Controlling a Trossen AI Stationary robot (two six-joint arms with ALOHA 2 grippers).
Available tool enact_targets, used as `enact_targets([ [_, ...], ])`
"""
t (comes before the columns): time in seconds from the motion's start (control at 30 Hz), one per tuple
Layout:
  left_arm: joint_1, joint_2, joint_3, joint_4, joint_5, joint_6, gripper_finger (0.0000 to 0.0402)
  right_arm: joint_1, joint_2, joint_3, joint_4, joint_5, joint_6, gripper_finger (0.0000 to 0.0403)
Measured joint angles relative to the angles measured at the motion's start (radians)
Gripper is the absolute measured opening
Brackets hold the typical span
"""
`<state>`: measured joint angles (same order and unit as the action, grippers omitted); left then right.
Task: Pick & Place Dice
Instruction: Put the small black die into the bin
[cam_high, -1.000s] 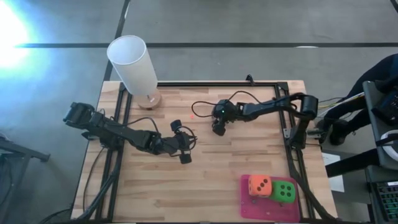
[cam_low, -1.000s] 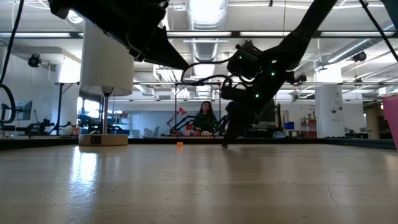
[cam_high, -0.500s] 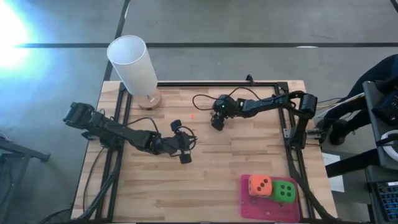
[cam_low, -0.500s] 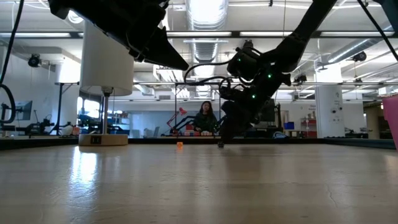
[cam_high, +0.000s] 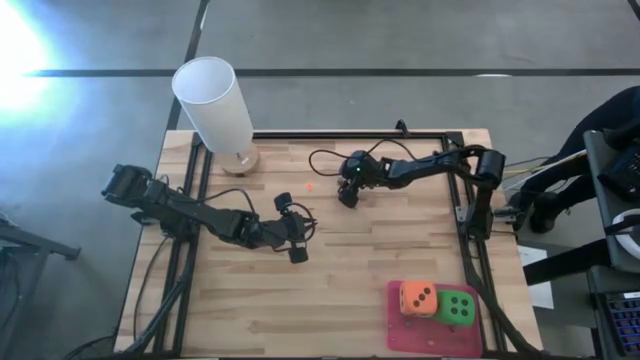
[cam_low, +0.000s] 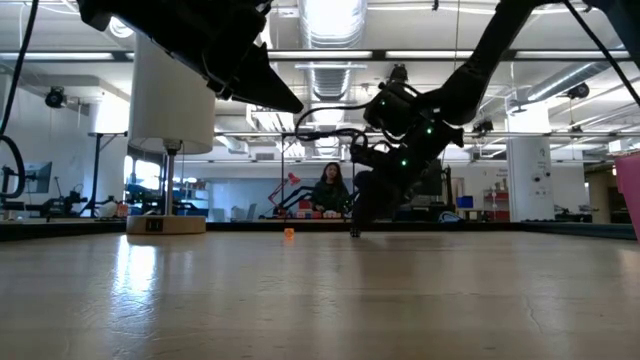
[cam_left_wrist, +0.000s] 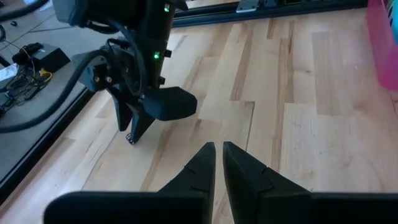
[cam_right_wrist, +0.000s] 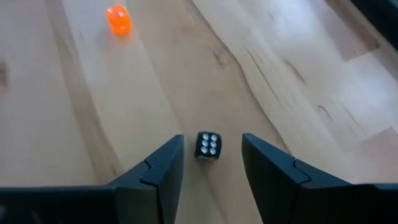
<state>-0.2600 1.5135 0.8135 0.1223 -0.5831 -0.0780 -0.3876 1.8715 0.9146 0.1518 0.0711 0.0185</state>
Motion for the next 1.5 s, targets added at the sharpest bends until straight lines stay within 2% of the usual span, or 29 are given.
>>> enact_targets([
  [0.43,0.000,0.000,0.000,0.000,0.000,0.000,0.0035,-0.020,0.024,0.000,0.015,0.008,-0.021,0.0154],
  [0.77,0.000,0.000,0.000,0.000,0.000,0.000,0.0035,-0.019,0.070,0.011,0.035,-0.002,-0.083,0.0134],
  [0.97,0.000,0.000,0.000,0.000,0.000,0.000,0.0035,-0.019,0.082,0.018,0.034,-0.005,-0.085,0.0109],
  [1.23,0.000,0.000,0.000,0.000,0.000,0.000,0.0036,-0.019,0.071,0.016,0.026,-0.023,-0.090,0.0051],
  [1.5,0.000,0.000,0.000,0.000,0.000,0.000,0.0036,-0.019,0.053,0.013,0.011,-0.026,-0.092,0.0050],
])
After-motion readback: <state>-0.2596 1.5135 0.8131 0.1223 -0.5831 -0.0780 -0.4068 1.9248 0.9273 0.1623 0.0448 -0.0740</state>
